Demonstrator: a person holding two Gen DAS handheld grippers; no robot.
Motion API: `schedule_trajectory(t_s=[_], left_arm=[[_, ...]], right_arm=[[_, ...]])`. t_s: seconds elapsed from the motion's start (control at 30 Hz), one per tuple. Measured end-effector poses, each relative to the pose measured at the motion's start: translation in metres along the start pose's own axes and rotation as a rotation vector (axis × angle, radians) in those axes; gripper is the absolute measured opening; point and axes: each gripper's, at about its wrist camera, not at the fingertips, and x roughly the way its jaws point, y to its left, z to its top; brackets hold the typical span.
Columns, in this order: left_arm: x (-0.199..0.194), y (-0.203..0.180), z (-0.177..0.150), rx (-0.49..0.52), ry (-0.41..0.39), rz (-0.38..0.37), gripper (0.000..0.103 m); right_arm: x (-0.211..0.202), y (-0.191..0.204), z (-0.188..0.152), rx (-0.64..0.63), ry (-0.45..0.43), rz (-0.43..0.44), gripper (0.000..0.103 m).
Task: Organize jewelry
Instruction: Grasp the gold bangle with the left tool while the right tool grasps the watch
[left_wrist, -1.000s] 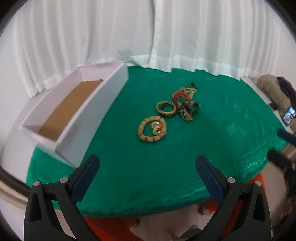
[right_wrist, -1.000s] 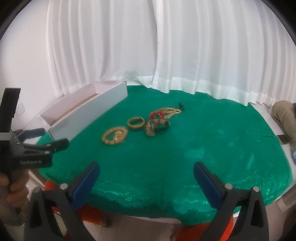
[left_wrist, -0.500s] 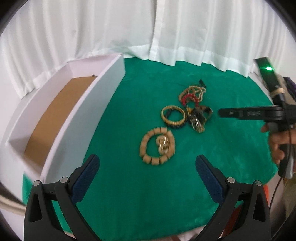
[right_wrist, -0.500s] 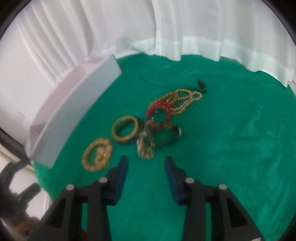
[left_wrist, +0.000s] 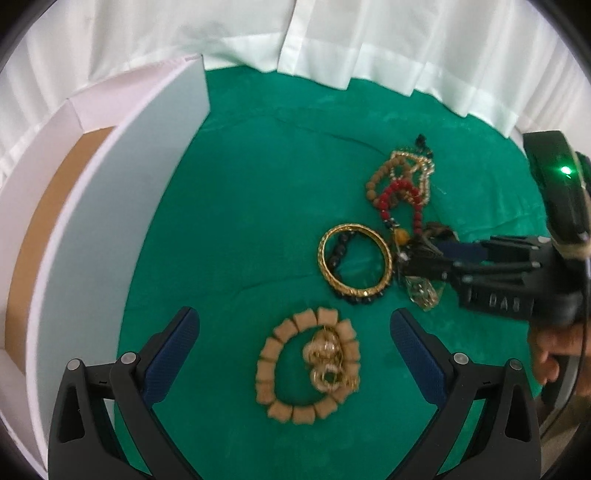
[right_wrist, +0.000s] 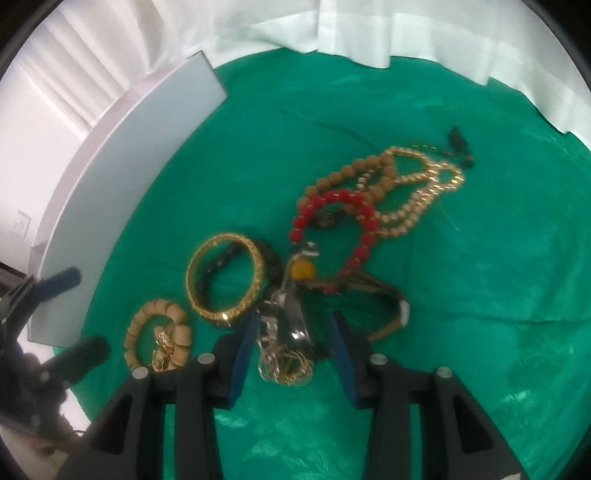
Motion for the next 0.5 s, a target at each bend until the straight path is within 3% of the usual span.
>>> schedule_trajectory(t_s=[0.03,0.13,0.37,0.5], left_arm=[[0.005,0.001,0.003,-0.007,0.010,0.008,0.102],[0.022,0.000,0.015,-0.035,0.045,0.018,0.102],[0.050,-0.029,0.038,-0.021,0.113,0.002,0.102],[0.064,-0.051,0.047,0.006,0.139,0.040,0.102]], right_arm=[[0.003,0.002,0.001,-0.006,0.013,0.001,0.029],[0.001,0.001,0.001,0.014,0.000,0.005,0.023],[-0.021,-0.029,-0.010,0.105,-0.042,0.046,0.022],[-0.030,-0.037,-0.014,0.109,-0.029,0.030,0.022]])
